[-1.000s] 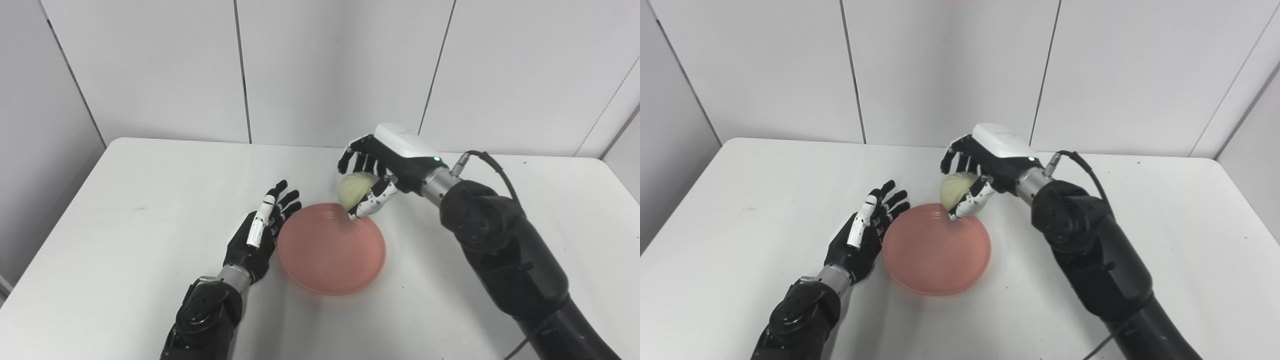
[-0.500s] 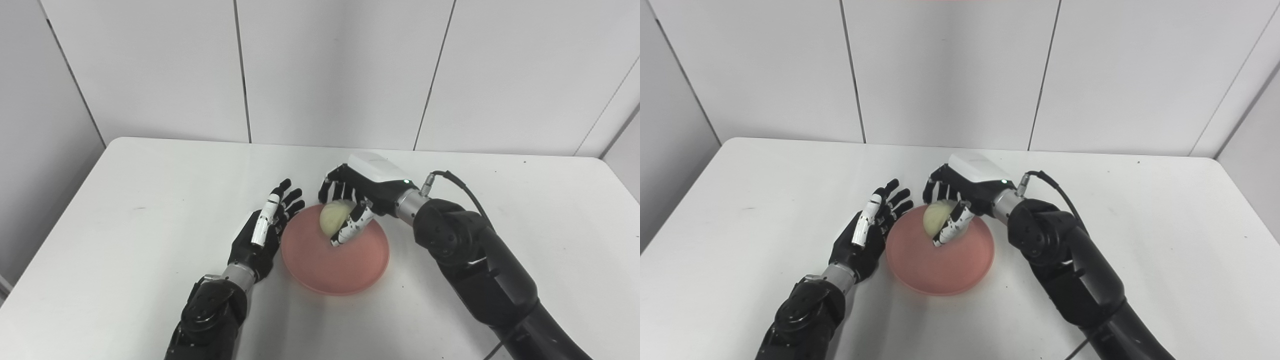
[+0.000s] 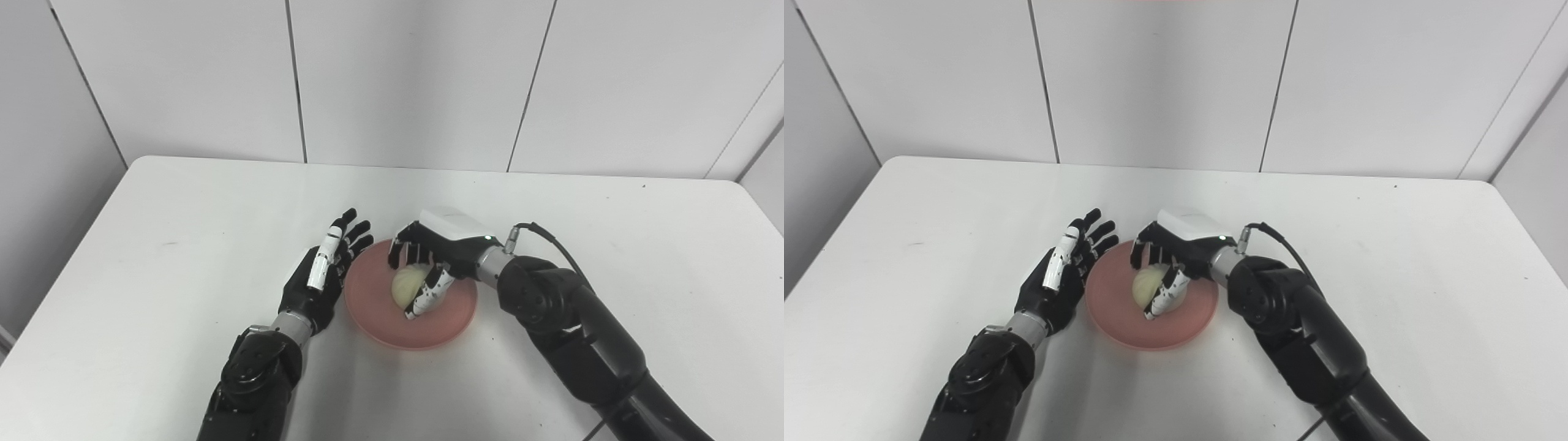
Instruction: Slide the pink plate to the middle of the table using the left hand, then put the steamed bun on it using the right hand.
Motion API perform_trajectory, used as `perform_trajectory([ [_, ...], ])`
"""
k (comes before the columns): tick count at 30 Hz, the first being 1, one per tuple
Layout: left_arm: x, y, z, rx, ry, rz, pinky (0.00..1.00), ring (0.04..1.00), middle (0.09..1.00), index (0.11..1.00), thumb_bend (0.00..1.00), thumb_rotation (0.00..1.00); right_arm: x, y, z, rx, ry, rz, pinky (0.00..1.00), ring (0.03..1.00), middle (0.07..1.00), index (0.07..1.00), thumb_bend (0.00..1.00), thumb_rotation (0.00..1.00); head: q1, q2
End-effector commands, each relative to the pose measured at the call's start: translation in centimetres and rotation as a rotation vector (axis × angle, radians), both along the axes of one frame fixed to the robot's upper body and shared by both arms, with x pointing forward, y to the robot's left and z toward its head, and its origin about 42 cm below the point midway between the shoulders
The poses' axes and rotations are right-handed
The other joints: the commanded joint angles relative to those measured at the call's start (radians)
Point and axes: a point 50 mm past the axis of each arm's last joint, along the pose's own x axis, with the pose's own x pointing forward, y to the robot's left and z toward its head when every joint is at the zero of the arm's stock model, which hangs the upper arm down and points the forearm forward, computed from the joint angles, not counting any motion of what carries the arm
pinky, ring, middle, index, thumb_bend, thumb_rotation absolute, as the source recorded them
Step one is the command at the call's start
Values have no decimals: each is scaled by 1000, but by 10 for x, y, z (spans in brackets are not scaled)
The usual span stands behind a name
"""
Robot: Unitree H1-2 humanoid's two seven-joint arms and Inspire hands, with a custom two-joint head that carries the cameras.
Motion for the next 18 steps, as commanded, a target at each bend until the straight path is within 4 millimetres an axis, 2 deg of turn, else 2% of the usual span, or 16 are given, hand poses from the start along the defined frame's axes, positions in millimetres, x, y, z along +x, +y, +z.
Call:
perform_trajectory([
  [1, -6, -2, -15, 42, 82, -6, 953, 930, 940, 957, 380, 1000, 3, 8, 15, 16, -59, 14, 293, 376, 407, 530, 518, 0, 2, 1],
  [5, -7, -3, -15, 40, 80, -6, 948, 929, 937, 954, 383, 1000, 1, 11, 7, 19, -59, 22, 310, 386, 416, 539, 516, 0, 4, 3],
  [6, -7, -3, -15, 40, 79, -7, 950, 931, 940, 955, 383, 1000, 1, 12, 6, 17, -59, 23, 359, 409, 418, 538, 517, 0, 4, 3],
  [9, -7, -4, -14, 39, 79, -8, 951, 933, 943, 958, 384, 1000, 0, 13, 4, 15, -54, 28, 418, 425, 414, 537, 517, 0, 5, 3],
  [11, -7, -4, -14, 40, 77, -8, 949, 932, 942, 957, 384, 1000, 0, 13, 3, 16, -52, 30, 349, 399, 412, 537, 516, 0, 5, 4],
  [12, -6, -4, -14, 42, 77, -8, 947, 931, 941, 957, 385, 1000, 0, 14, 3, 14, -55, 31, 310, 380, 445, 513, 521, 0, 7, 4],
  [15, -6, -5, -14, 41, 78, -9, 947, 931, 941, 957, 384, 1000, -2, 15, 5, -22, -87, 30, 270, 354, 472, 495, 526, 0, 7, 4],
  [16, -6, -5, -14, 40, 78, -11, 947, 930, 941, 956, 384, 1000, -2, 15, 7, -35, -102, 35, 310, 398, 480, 494, 527, 0, 8, 4],
  [17, -6, -5, -14, 40, 80, -12, 950, 933, 944, 960, 382, 1000, -3, 14, 10, -47, -117, 39, 429, 511, 467, 509, 526, 0, 8, 4],
  [18, -6, -5, -14, 41, 84, -12, 950, 934, 945, 960, 383, 1000, -4, 14, 13, -55, -128, 43, 500, 584, 578, 503, 520, 64, 7, 3],
])
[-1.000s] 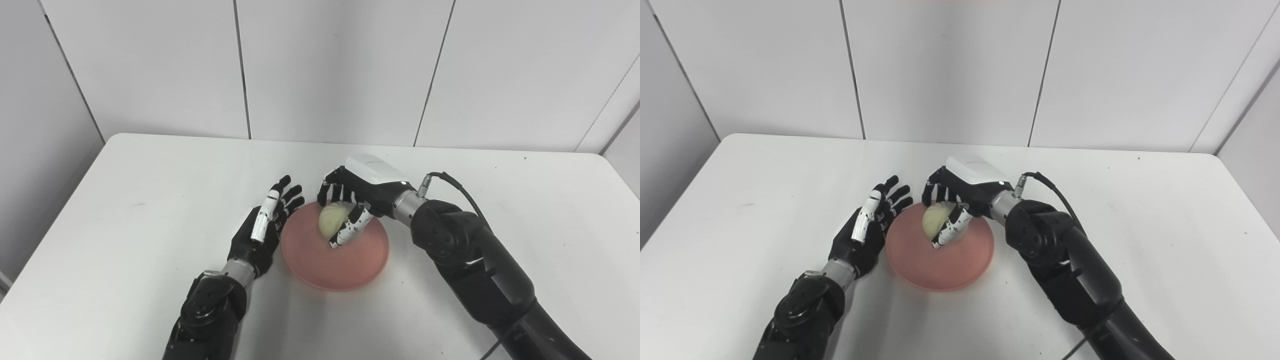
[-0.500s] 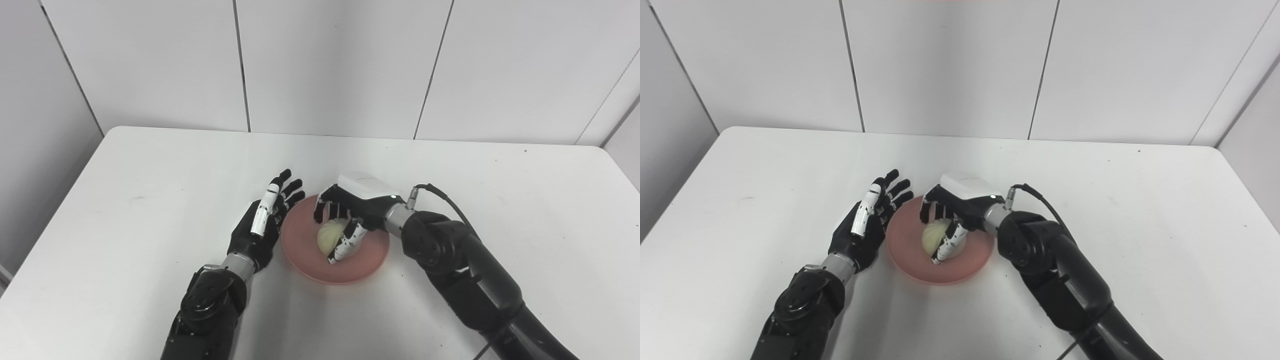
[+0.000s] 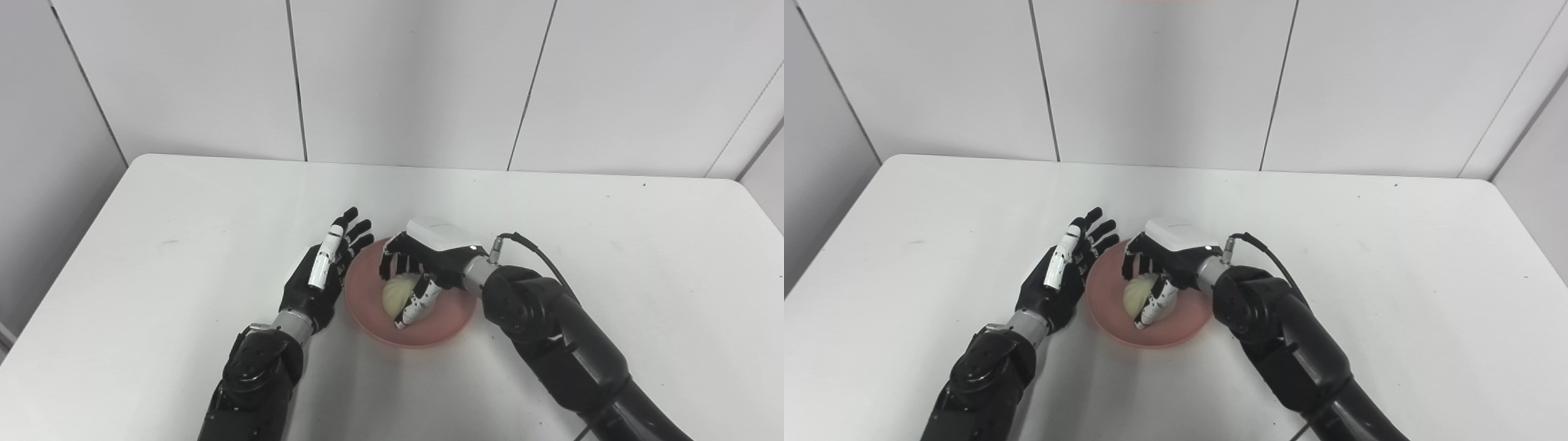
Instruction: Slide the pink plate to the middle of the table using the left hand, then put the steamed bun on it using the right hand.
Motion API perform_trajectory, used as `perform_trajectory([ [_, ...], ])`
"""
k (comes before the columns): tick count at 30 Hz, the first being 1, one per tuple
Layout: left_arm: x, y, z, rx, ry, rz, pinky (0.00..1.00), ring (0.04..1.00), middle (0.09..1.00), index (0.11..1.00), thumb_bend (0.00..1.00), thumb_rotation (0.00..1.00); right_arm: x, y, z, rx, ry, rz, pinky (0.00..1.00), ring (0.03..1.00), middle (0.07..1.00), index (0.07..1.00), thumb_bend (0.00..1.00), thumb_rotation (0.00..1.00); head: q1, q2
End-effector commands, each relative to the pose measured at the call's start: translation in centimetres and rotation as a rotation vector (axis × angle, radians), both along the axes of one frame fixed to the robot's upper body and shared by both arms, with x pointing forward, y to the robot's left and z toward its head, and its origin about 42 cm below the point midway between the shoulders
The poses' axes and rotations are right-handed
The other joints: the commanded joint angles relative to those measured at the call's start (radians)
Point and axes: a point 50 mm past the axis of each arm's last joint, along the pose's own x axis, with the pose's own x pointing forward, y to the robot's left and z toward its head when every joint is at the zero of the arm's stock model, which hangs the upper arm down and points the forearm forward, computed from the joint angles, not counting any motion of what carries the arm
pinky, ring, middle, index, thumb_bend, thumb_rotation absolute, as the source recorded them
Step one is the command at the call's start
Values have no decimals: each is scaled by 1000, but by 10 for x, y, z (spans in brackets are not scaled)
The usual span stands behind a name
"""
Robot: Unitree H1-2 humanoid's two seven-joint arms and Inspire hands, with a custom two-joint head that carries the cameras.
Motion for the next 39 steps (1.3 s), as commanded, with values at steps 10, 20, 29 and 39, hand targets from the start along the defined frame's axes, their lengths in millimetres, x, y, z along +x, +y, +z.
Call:
perform_trajectory([
  [10, -5, -4, -13, 20, 100, -18, 975, 957, 949, 967, 383, 1000, -16, -2, 69, -80, -30, 42, 607, 790, 898, 892, 832, 454, 0, -9],
  [20, -5, -3, -14, 24, 78, -21, 971, 934, 948, 965, 357, 1000, -24, -4, 85, -124, -18, 62, 811, 920, 978, 978, 939, 636, -7, -16],
  [29, -6, 3, -17, 10, 89, -25, 987, 969, 964, 971, 375, 1000, -27, -20, 109, 25, -67, 38, 725, 874, 940, 943, 941, 622, -21, -28],
  [39, -7, 12, -21, 8, 95, -6, 976, 945, 953, 972, 375, 1000, -23, -69, 136, 389, -139, -94, 812, 915, 962, 996, 868, 980, -37, -43],
])
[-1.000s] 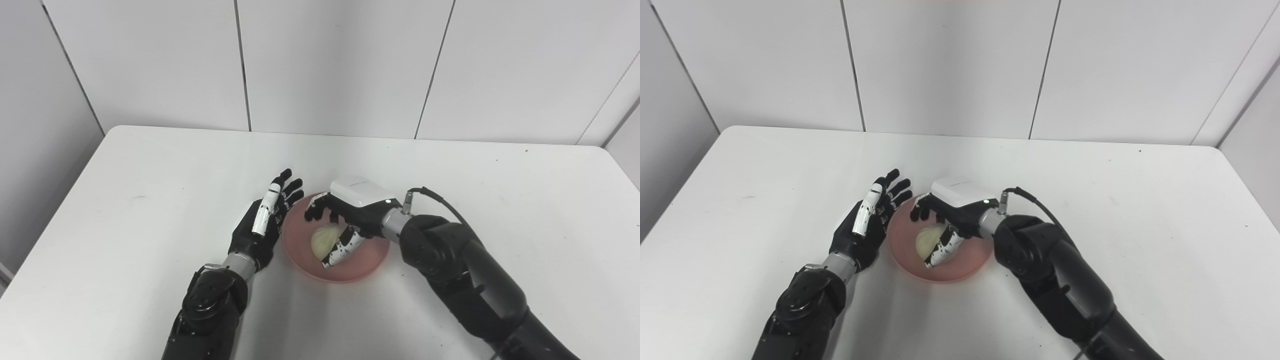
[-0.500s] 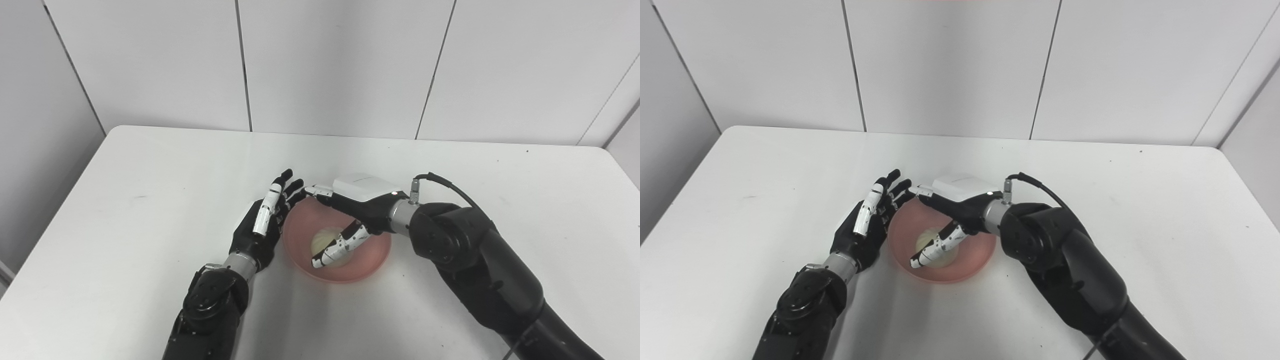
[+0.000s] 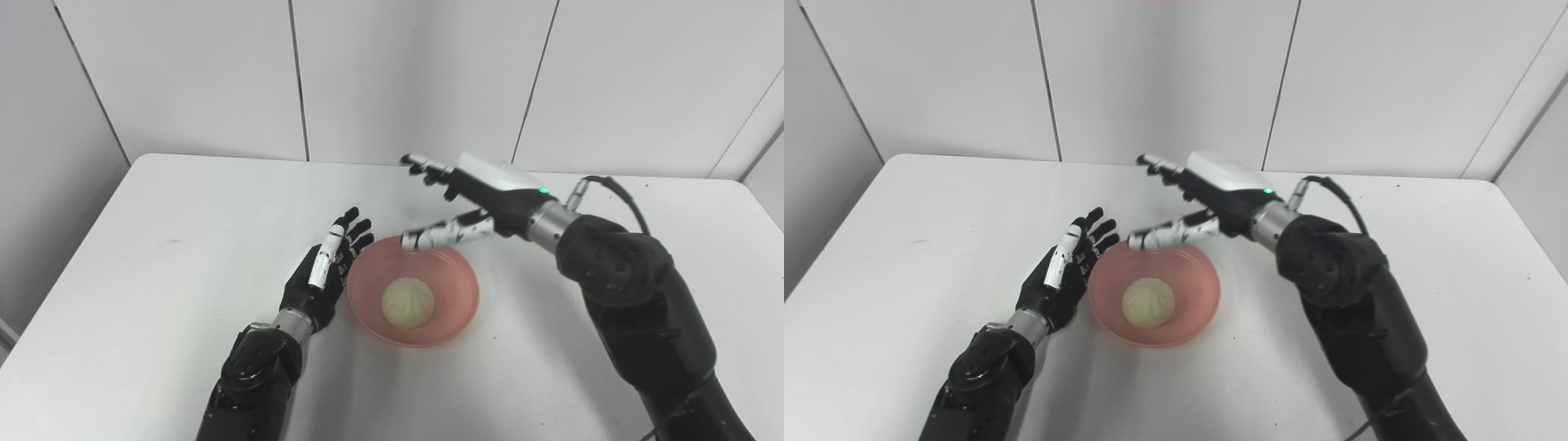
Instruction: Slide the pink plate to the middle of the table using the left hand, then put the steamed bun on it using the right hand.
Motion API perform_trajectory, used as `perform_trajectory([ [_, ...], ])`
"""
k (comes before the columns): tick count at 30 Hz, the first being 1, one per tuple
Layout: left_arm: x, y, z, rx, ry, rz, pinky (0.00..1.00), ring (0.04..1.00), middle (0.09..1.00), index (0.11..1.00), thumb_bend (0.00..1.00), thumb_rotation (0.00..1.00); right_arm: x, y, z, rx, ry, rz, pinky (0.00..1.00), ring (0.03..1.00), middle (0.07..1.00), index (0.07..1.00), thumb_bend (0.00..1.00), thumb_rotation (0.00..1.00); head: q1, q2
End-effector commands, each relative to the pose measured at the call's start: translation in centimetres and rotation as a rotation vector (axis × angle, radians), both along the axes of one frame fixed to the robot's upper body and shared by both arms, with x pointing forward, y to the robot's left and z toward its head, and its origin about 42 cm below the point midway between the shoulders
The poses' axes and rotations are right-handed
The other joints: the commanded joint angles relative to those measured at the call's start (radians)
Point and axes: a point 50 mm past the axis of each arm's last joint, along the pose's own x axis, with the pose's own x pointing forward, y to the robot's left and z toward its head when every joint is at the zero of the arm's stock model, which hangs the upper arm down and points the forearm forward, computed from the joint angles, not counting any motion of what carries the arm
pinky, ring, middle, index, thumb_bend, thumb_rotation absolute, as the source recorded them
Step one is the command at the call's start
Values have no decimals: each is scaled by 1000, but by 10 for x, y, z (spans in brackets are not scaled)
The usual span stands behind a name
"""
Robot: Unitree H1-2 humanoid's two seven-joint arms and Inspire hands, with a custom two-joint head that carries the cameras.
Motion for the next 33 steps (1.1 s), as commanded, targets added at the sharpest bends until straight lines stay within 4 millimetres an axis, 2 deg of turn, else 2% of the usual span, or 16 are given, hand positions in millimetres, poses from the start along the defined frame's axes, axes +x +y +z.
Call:
perform_trajectory([
  [1, -8, 7, -20, 21, 93, 6, 974, 941, 948, 966, 377, 1000, -2, -10, 18, 131, -66, -42, 790, 933, 982, 999, 865, 992, 0, -1],
  [2, -8, 8, -20, 23, 91, 6, 973, 940, 946, 964, 378, 1000, -1, -15, 15, 210, -29, -49, 783, 939, 989, 1000, 864, 996, -4, -4],
  [3, -9, 10, -20, 24, 90, 4, 980, 948, 955, 973, 378, 1000, 0, -19, 11, 286, 10, -45, 897, 980, 997, 1000, 834, 999, -5, -5],
  [5, -10, 12, -19, 27, 85, -2, 992, 960, 969, 986, 377, 1000, 2, -25, 0, 440, 86, -36, 948, 997, 1000, 1000, 823, 1000, -9, -8],
  [6, -10, 13, -19, 28, 84, -3, 993, 961, 970, 987, 377, 1000, 2, -26, -4, 481, 104, -34, 950, 998, 1000, 1000, 825, 1000, -9, -11],
  [7, -10, 14, -20, 25, 83, -2, 994, 962, 971, 988, 376, 1000, 2, -28, -16, 562, 131, -61, 954, 999, 1000, 1000, 829, 1000, -10, -12],
  [8, -11, 15, -20, 22, 83, 0, 998, 965, 974, 991, 376, 1000, 2, -30, -25, 614, 148, -82, 982, 1000, 1000, 1000, 875, 1000, -10, -12],
  [12, -13, 18, -19, 21, 73, 20, 999, 970, 977, 988, 374, 1000, -7, -30, -64, 794, 189, -206, 1000, 1000, 1000, 1000, 948, 1000, -12, -17],
  [15, -16, 19, -16, 18, 68, 42, 999, 970, 978, 983, 369, 1000, -14, -25, -88, 904, 174, -248, 1000, 1000, 1000, 1000, 927, 1000, -27, -18],
  [20, -23, 20, -15, 12, 28, 85, 1000, 985, 989, 992, 371, 1000, -22, -19, -131, 1013, -10, -274, 1000, 1000, 1000, 1000, 749, 1000, -44, -19],
  [24, -27, 19, -16, 14, -18, 115, 1000, 1000, 1000, 1000, 373, 1000, -22, -18, -155, 1050, -34, -254, 1000, 1000, 1000, 1000, 587, 1000, -42, -22],
  [29, -30, 18, -17, 17, -35, 140, 1000, 1000, 1000, 1000, 391, 1000, -22, -19, -174, 1029, -14, -259, 1000, 1000, 1000, 1000, 481, 1000, -33, -22],
  [33, -31, 19, -19, 24, -46, 147, 1000, 1000, 1000, 1000, 399, 1000, -23, -19, -176, 1057, 12, -248, 1000, 1000, 1000, 1000, 394, 1000, -23, -21],
])
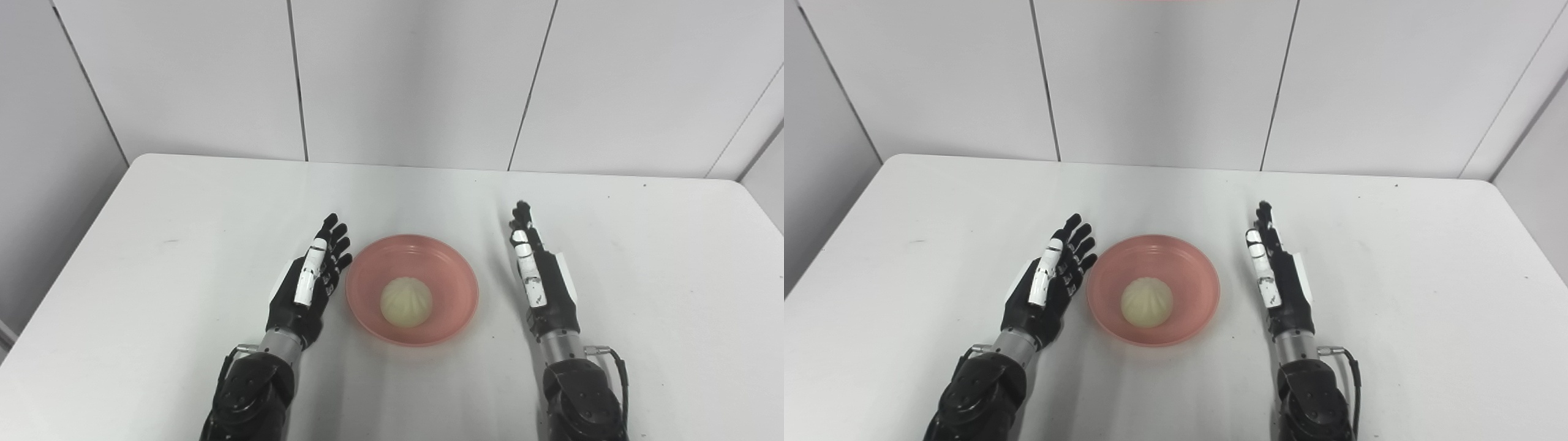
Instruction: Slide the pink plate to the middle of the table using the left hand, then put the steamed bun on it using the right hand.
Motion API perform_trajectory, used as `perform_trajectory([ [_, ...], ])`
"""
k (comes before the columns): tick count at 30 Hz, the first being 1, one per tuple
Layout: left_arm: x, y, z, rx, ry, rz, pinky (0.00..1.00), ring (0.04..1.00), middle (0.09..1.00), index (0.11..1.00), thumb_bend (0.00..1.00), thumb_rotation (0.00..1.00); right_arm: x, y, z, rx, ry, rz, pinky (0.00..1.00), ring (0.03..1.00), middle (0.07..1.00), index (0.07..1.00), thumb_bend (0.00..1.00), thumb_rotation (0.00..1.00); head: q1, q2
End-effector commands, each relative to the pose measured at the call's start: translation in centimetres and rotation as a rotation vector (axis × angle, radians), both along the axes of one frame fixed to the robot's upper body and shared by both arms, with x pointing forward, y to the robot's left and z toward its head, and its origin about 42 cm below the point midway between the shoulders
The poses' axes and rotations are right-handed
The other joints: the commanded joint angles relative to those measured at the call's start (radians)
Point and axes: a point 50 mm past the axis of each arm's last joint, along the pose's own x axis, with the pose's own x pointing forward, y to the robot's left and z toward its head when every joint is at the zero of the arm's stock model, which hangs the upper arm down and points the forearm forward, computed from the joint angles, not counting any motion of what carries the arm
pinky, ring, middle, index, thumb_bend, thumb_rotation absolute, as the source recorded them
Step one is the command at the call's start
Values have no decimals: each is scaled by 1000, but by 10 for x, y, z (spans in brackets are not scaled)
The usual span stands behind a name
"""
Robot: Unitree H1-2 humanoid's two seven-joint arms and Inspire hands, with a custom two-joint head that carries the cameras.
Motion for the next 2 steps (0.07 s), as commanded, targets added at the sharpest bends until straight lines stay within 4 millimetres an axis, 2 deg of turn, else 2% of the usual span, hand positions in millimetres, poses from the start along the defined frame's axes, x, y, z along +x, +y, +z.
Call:
perform_trajectory([
  [1, -5, 6, -9, 23, 25, 31, 1000, 1000, 1000, 1000, 399, 1000, 6, 4, 20, 22, -78, 20, 1000, 1000, 1000, 1000, 391, 1000, 3, -4],
  [2, -7, 6, -9, 29, 25, 32, 1000, 1000, 1000, 1000, 400, 1000, 4, 4, 19, 24, -69, 27, 1000, 1000, 1000, 1000, 370, 1000, 3, -5],
])
